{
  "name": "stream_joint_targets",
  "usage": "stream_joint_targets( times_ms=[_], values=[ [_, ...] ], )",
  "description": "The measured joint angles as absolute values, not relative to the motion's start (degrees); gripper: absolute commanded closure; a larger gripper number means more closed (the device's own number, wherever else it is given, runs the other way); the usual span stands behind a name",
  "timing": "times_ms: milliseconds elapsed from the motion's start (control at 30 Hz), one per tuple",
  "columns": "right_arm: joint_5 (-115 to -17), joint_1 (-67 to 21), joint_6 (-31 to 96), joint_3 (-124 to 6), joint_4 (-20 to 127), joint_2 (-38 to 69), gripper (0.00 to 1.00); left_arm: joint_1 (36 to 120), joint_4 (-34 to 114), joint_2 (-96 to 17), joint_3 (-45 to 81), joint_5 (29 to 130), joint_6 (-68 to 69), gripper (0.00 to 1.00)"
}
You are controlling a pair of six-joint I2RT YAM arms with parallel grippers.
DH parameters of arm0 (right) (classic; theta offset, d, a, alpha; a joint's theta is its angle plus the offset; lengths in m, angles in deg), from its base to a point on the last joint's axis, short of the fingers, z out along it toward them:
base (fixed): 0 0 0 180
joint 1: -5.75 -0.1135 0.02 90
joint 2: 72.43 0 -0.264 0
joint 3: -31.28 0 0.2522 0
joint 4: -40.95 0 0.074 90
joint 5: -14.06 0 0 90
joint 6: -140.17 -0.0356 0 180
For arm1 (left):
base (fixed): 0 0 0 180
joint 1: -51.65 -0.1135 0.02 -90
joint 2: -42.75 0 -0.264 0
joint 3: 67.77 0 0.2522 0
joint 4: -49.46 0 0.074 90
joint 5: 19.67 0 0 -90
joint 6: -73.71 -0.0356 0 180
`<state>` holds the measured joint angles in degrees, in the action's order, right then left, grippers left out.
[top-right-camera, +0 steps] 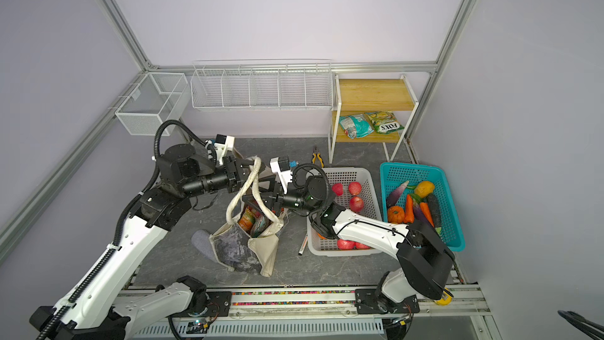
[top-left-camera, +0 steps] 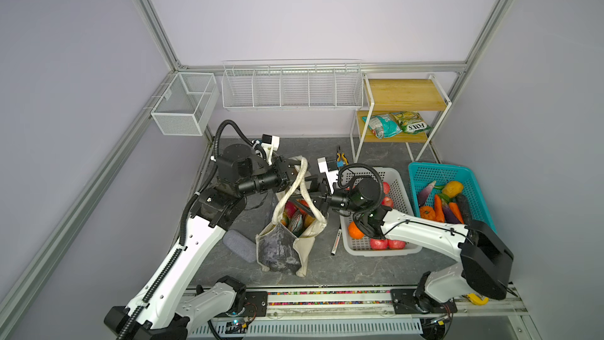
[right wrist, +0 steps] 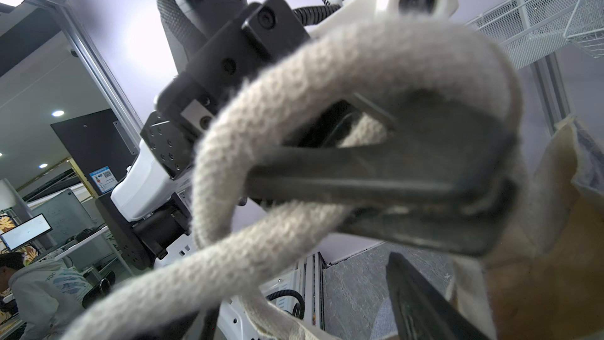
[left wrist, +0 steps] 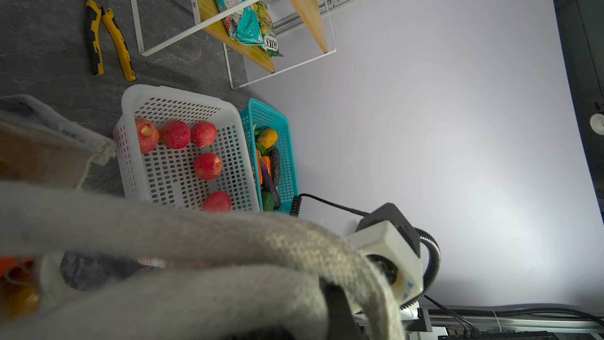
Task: Place the food into the grocery bag and tie it
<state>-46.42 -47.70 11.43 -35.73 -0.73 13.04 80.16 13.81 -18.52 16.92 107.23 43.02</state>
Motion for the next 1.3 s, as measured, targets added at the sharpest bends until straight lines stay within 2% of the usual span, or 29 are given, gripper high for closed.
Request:
stream_joint_targets(
  times_ms=[333, 433, 833, 1067, 1167, 1300],
  values=[
    [-47.66, -47.74, 8.76, -35.71, -6.46, 14.11, 0.10, 80.16, 14.22, -17.91, 16.90, 107.04, 43.02, 1.00],
    [-48.28, -47.76, 7.43, -35.75, -7.75, 14.84, 0.03, 80.16, 14.22, -17.85, 16.90, 106.62, 43.02, 1.00],
    [-49.78, -48.11, 2.86, -38.44, -11.49, 18.20, 0.04, 80.16, 14.03, -16.60, 16.42, 103.12, 41.42, 1.00],
    [-50.20, -48.40, 1.04, -40.34, -12.49, 20.47, 0.12, 79.99, 14.24, -16.05, 15.02, 101.29, 40.35, 1.00],
    [-50.20, -48.48, 0.43, -41.02, -12.86, 21.15, 0.20, 79.83, 14.29, -15.97, 14.70, 100.50, 39.96, 1.00],
    [-50.05, -48.70, -0.20, -41.54, -13.26, 21.44, 0.36, 79.75, 14.20, -15.94, 14.54, 99.56, 39.19, 1.00]
  ],
)
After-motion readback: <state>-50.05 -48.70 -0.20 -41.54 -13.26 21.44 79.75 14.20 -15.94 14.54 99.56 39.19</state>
